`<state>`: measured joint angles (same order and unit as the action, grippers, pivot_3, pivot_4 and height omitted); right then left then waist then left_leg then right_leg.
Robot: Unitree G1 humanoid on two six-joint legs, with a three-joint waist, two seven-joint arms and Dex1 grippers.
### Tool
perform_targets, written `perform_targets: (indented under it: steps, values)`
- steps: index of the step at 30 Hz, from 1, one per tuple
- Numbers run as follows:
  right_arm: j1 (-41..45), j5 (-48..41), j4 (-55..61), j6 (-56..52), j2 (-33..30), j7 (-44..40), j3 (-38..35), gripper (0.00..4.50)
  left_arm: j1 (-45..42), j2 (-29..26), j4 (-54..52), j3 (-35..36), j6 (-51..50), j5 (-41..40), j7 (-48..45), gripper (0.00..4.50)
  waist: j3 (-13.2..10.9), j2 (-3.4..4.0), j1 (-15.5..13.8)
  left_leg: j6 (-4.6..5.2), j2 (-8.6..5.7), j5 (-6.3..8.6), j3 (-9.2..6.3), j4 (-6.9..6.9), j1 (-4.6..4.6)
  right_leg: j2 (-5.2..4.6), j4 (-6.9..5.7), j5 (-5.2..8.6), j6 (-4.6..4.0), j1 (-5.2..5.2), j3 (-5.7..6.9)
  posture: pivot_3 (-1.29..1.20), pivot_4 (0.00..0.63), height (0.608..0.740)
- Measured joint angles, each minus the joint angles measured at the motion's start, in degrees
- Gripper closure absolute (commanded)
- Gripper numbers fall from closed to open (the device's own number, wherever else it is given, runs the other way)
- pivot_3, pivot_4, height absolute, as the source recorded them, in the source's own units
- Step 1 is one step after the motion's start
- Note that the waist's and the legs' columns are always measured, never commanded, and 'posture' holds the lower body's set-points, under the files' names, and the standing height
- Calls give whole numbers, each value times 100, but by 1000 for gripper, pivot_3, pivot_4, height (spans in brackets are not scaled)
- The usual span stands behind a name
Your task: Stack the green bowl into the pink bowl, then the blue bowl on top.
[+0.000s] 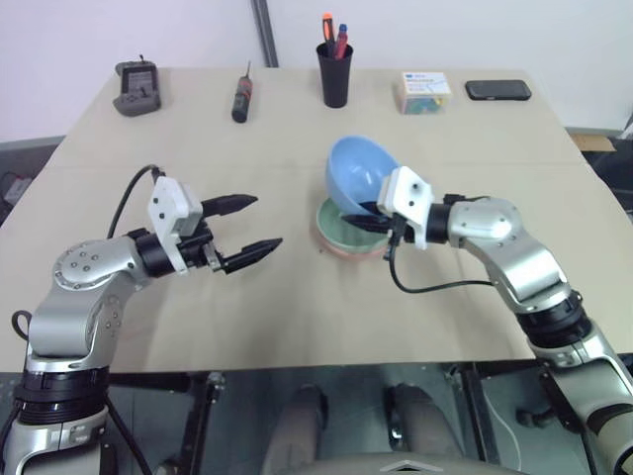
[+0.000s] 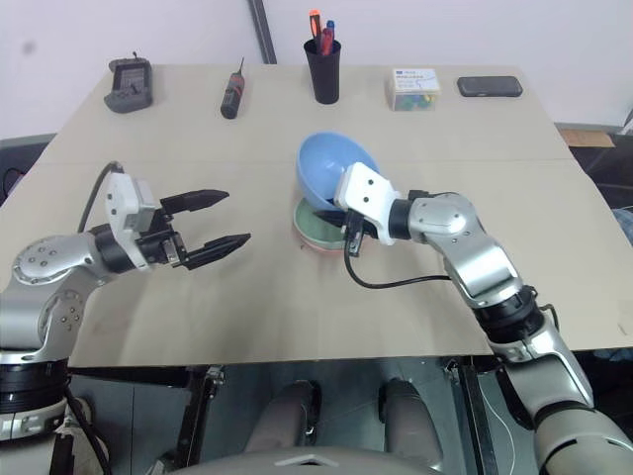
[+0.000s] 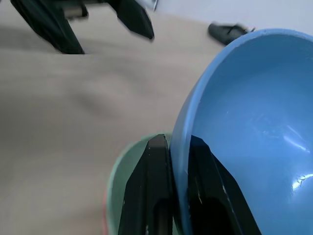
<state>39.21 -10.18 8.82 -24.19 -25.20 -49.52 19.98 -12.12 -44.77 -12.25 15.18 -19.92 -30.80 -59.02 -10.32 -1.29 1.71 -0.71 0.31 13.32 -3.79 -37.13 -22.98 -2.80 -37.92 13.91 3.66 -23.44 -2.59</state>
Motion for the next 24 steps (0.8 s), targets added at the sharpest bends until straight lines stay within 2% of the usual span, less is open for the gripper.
perform_targets:
  steps: [1,5,7,10,12,14,17,20,24]
  values:
    - [0,7,-42,5,0,-39,29,3459,12,-2,-4,21,0,0,22,0,0,0,0,0,1,0,-1,1,1,0,-2,0,0,0,1,0,150,740]
    - [0,150,-264,13,-47,-185,130,1657,168,-3,-83,97,12,1,133,0,-1,1,36,0,4,0,-3,5,5,4,-5,0,0,-1,4,0,150,740]
    - [0,175,-257,32,-60,-157,90,1039,258,-8,-136,182,8,-1,185,0,-1,2,54,0,5,0,-1,5,7,4,-6,0,0,-1,3,0,150,740]
    - [-77,62,-86,-49,-56,-13,-231,1039,288,3,-262,208,9,-5,234,0,-1,2,52,0,5,0,-1,5,5,4,-5,0,0,-2,3,0,150,740]
    - [-391,-441,644,-373,-179,108,-958,1039,275,168,-294,200,128,32,381,0,-1,1,-8,0,1,0,-10,6,0,-1,-2,0,0,0,7,0,150,740]
    - [-667,-711,1115,-545,-419,105,-1347,1039,284,205,-288,132,166,31,376,0,1,-1,-29,0,-1,0,-11,6,-2,-2,1,0,0,0,8,0,150,740]
    - [-1547,-1076,1780,-832,-947,104,-2050,1039,307,208,-300,64,241,31,369,0,1,-1,-80,0,-1,0,-10,8,-2,-3,1,0,0,1,8,0,150,740]
    - [-2276,-1534,1986,-1173,-1414,96,-3132,149,571,197,-365,105,228,18,426,0,0,0,-74,0,4,0,8,8,8,0,0,1,0,1,-2,0,150,740]
    - [-2927,-1656,2072,-1123,-1874,-79,-3709,45,939,132,-578,269,146,-74,406,0,0,0,-60,1,13,1,15,8,16,8,-1,2,-1,3,-6,0,150,740]
